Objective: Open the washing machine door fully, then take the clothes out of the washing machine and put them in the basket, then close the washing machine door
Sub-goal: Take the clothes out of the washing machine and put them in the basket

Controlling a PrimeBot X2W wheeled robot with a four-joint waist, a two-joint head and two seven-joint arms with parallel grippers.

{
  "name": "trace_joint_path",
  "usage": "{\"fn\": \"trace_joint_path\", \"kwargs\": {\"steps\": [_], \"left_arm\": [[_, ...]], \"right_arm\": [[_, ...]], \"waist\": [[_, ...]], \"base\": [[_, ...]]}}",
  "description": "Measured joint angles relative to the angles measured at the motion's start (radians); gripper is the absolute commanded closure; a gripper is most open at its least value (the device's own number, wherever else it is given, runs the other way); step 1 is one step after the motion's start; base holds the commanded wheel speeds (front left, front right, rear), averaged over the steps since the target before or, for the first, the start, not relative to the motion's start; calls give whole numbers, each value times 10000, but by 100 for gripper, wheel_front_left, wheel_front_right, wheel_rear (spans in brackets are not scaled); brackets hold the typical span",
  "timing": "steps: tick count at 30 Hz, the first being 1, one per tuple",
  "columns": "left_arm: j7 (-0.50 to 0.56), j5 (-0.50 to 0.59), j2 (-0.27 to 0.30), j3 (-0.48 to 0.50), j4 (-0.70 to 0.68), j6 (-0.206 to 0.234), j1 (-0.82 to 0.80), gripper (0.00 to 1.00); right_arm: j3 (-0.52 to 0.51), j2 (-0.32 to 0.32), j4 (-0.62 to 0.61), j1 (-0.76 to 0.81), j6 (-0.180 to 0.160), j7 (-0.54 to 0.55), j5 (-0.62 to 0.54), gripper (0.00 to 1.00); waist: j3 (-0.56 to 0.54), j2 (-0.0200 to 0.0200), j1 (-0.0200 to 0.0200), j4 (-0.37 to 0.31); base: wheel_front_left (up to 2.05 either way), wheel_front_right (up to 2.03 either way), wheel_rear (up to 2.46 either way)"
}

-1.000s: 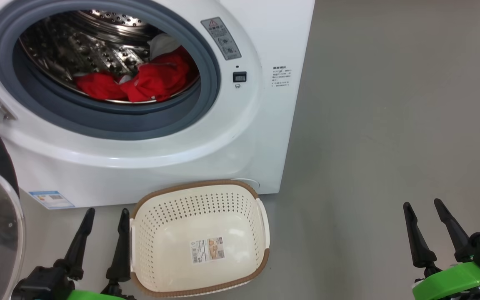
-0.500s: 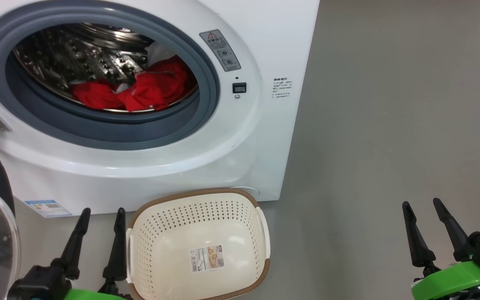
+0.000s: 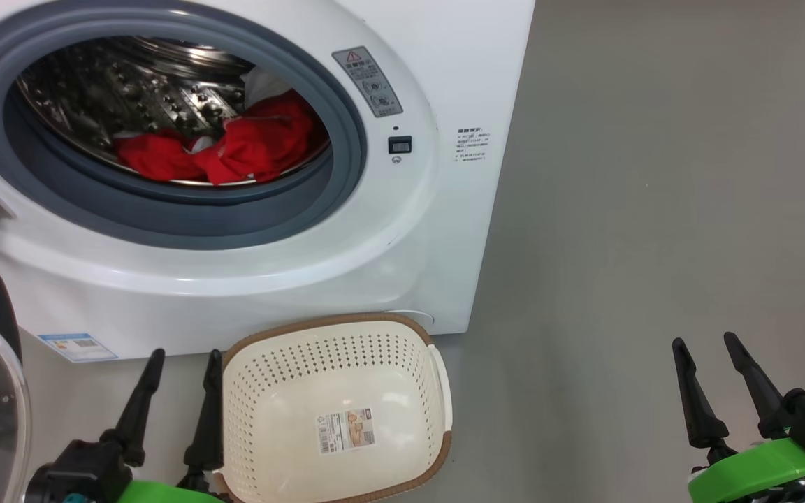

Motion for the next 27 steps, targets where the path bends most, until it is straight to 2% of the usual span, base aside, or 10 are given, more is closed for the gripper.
{"fn": "trace_joint_path", "kwargs": {"steps": [6, 13, 27], "left_arm": [[0, 163, -2, -146, 650, 0, -254, 0], [0, 732, -27, 12, 2036, 100, -1870, 0], [0, 1053, 17, -79, 6399, 600, -7182, 0]], "right_arm": [[82, 23, -40, -154, 0, 0, 0, 0], [86, 136, -111, -410, 0, -27, 2, 0], [219, 408, -263, -1546, 0, -27, 59, 0]], "waist": [[223, 0, 0, -17], [727, 0, 0, -58], [2462, 0, 0, -537]], "base": [[0, 0, 0], [0, 0, 0], [0, 0, 0]]}}
